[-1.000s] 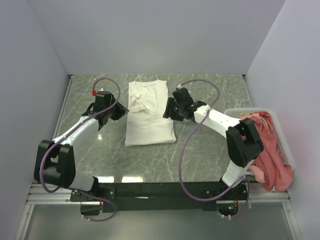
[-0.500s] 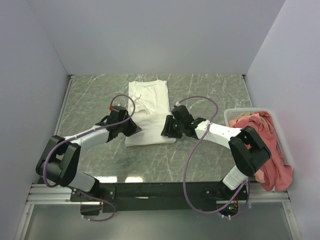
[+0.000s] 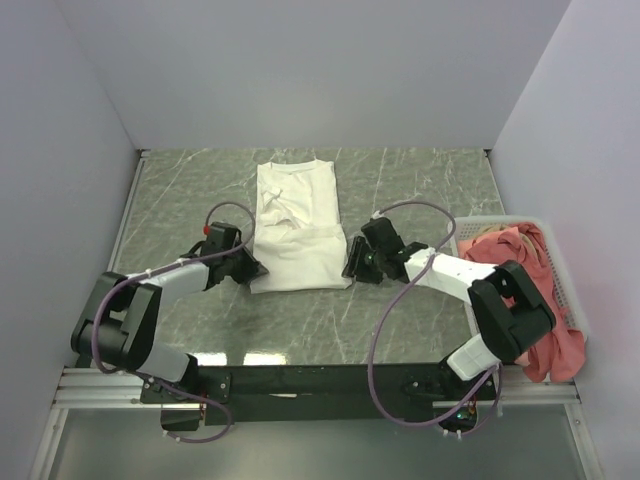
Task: Fold and stack the t-shirts
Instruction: Fold the tshirt
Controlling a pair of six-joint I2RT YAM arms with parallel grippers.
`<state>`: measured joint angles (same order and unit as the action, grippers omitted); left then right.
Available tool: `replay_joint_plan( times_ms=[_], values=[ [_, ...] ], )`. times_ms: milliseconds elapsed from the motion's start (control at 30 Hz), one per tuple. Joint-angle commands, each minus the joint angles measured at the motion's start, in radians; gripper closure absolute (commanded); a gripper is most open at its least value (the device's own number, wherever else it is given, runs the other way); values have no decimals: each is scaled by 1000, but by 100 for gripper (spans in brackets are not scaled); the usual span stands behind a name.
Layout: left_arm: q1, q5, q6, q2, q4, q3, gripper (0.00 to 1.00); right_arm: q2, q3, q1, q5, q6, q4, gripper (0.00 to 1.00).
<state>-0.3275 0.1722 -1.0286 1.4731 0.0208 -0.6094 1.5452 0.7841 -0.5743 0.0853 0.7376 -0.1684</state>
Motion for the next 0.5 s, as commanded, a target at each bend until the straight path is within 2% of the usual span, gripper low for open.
replay_joint_plan(
  times_ms=[0, 33, 67, 133, 233, 333, 467],
  values=[
    [19, 36, 53, -80, 30, -47, 93, -88, 4, 8, -29, -14, -25, 48],
    [21, 32, 58, -97, 39, -52, 85, -103, 6, 8, -30, -12, -31, 49],
    [19, 29, 59, -135, 47, -55, 81, -137, 7, 2, -29, -4, -34, 49],
    [19, 35, 50, -172, 54, -52, 80, -164, 9, -12, -9, 9, -20, 50],
    [-4, 76, 18, -201, 10, -30, 86, -152, 55, -74, 34, 31, 32, 56],
    [-65, 52, 1, -165, 2, -30, 92, -42, 162, -140, 79, 25, 35, 60],
    [-76, 50, -27, -105, -43, 32, 99, 99, 201, -160, 141, 42, 107, 60]
  ],
)
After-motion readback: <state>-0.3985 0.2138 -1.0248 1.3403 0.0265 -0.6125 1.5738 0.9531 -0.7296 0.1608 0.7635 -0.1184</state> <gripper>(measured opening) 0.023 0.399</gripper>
